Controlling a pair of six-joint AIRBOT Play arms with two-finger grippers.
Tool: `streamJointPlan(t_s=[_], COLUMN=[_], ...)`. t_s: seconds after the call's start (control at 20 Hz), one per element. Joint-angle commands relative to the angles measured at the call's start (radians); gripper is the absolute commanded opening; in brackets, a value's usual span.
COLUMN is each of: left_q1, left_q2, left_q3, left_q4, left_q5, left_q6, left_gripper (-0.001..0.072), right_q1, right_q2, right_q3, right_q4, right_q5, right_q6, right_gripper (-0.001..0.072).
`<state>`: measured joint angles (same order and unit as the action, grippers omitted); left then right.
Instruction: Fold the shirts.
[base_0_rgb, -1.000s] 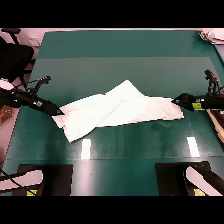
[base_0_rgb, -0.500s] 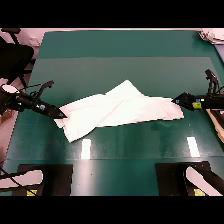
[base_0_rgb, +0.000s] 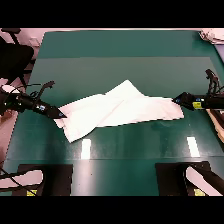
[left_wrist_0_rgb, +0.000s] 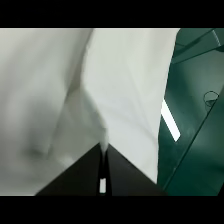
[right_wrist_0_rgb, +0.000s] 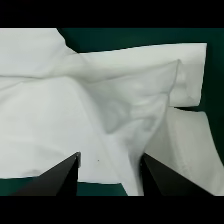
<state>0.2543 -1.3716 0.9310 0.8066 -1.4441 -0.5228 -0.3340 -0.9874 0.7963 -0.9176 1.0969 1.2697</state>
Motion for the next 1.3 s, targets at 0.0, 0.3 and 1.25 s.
streamJointPlan(t_s=[0.0, 0.3, 1.25], left_q1=[0.0, 0.0, 0.0], left_q2=[-0.001, -0.001, 0.134], left_q3=[0.0, 0.0, 0.4], left_q4=[-0.013, -0.031, -0.36], left_q5=[-0.003, -0.016, -0.108], left_q6=[0.007, -0.008, -0.152], left_gripper=[0.0023, 0.0023, 0.0021], right_q1=[0.0, -0.096, -0.114], right_q2=[0.0, -0.091, -0.105], right_q3=[0.001, 0.002, 0.357], right_q4=[0.0, -0.043, 0.406], right_q5=[-0.014, 0.015, 0.035], right_q6=[0.0, 0.034, -0.238], right_gripper=[0.0428, 0.0436, 0.0015])
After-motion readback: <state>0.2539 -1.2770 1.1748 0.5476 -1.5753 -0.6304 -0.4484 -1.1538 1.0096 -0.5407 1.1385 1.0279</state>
